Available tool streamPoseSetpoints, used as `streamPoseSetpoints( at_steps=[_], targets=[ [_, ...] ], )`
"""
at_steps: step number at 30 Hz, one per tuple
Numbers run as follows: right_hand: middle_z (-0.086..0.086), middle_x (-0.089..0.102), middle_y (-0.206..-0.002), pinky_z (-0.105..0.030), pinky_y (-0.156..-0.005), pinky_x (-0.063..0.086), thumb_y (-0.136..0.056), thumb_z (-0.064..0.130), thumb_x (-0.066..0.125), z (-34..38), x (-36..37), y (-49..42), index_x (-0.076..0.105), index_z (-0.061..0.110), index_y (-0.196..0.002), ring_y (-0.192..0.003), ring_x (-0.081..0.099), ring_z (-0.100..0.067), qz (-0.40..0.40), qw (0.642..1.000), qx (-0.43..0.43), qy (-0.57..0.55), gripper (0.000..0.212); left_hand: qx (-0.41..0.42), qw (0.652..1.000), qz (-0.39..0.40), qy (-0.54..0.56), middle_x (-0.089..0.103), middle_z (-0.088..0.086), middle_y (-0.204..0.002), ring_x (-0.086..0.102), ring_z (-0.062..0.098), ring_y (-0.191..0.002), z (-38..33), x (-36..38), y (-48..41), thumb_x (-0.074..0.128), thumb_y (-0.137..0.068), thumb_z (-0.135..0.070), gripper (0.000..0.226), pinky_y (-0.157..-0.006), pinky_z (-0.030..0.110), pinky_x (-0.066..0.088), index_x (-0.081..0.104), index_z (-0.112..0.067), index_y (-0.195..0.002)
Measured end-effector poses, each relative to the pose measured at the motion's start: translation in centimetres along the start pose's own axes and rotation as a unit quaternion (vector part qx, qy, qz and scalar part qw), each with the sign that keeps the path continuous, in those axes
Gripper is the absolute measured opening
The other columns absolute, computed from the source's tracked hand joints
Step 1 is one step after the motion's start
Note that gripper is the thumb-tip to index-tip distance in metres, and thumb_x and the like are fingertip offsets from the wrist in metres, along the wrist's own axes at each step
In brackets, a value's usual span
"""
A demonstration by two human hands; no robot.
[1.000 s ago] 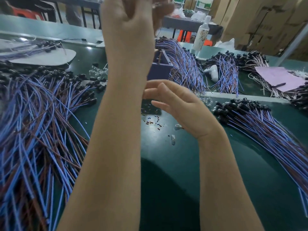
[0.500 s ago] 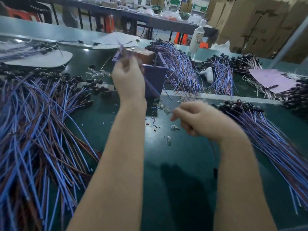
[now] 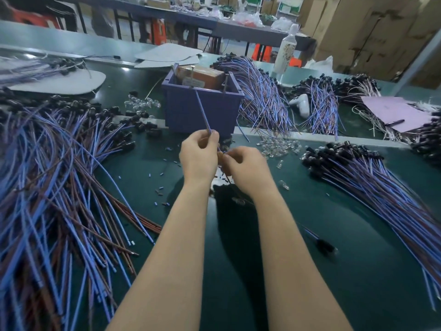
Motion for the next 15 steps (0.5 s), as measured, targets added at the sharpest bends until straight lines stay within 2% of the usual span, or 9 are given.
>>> streamPoseSetpoints(
  at_steps=[3, 6, 8, 10, 12, 15],
  targets=[
    [-0.007, 0.069, -0.086, -0.036, -0.083, 0.050, -0.093, 0.017, 0.054, -0.2, 1.1, -0.2, 0.065, 0.011, -0.089, -0.088, 0.064, -0.026, -0.072, 0.995, 0.022, -0.070, 0.013, -0.010, 0.999, 0.007, -0.051, 0.067, 0.009, -0.082, 0.063, 0.029, -0.083, -0.3, -0.2, -0.1, 0.058, -0.093, -0.022, 0.017, -0.089, 0.047, 0.052, 0.065, -0.010, -0.085],
    [-0.012, 0.069, -0.090, -0.045, -0.085, 0.050, -0.095, 0.015, 0.049, -0.5, 1.4, -0.1, 0.058, 0.015, -0.091, -0.088, 0.064, -0.031, -0.131, 0.984, 0.038, -0.115, 0.010, -0.033, 0.986, 0.084, -0.141, 0.069, 0.017, -0.097, 0.064, 0.034, -0.098, -0.3, 0.0, 0.0, 0.050, -0.093, -0.013, 0.019, -0.091, 0.044, 0.051, 0.067, -0.008, -0.089],
    [-0.013, 0.068, -0.091, -0.048, -0.084, 0.050, -0.096, 0.014, 0.046, -0.6, 1.3, 0.0, 0.055, 0.018, -0.093, -0.086, 0.064, -0.032, -0.153, 0.977, 0.044, -0.138, 0.009, -0.048, 0.968, 0.138, -0.203, 0.069, 0.017, -0.098, 0.063, 0.034, -0.098, -0.4, -0.2, 0.1, 0.045, -0.092, -0.009, 0.022, -0.091, 0.042, 0.052, 0.064, -0.013, -0.082],
    [-0.009, 0.067, -0.088, -0.047, -0.085, 0.049, -0.095, 0.010, 0.044, -0.7, 1.1, 0.1, 0.053, 0.019, -0.100, -0.084, 0.064, -0.032, -0.156, 0.976, 0.047, -0.145, 0.013, -0.048, 0.955, 0.154, -0.249, 0.070, 0.014, -0.097, 0.063, 0.030, -0.092, -0.6, -0.7, 0.2, 0.042, -0.092, -0.008, 0.025, -0.089, 0.037, 0.052, 0.060, -0.017, -0.076],
    [-0.005, 0.066, -0.088, -0.045, -0.088, 0.048, -0.094, 0.005, 0.042, -0.6, 1.0, 0.2, 0.053, 0.016, -0.113, -0.086, 0.064, -0.031, -0.148, 0.979, 0.039, -0.135, 0.025, -0.023, 0.956, 0.117, -0.268, 0.071, 0.007, -0.090, 0.062, 0.024, -0.086, -0.9, -1.0, 0.2, 0.042, -0.095, -0.011, 0.023, -0.083, 0.032, 0.051, 0.059, -0.017, -0.081],
    [-0.005, 0.065, -0.093, -0.044, -0.090, 0.048, -0.092, 0.001, 0.042, -0.5, 0.8, 0.5, 0.050, 0.012, -0.125, -0.088, 0.065, -0.030, -0.145, 0.983, 0.013, -0.109, 0.035, 0.023, 0.976, 0.017, -0.216, 0.063, -0.008, -0.070, 0.061, 0.012, -0.076, -1.4, -1.3, 0.1, 0.042, -0.098, -0.015, 0.016, -0.068, 0.024, 0.045, 0.058, -0.018, -0.096]
  ],
)
Point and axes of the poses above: each hand's wrist, its own y-axis away from the middle knuckle, its own x-axis out of the palm, z = x × y, the point moved 1 cm from there along -y, towards the middle knuckle
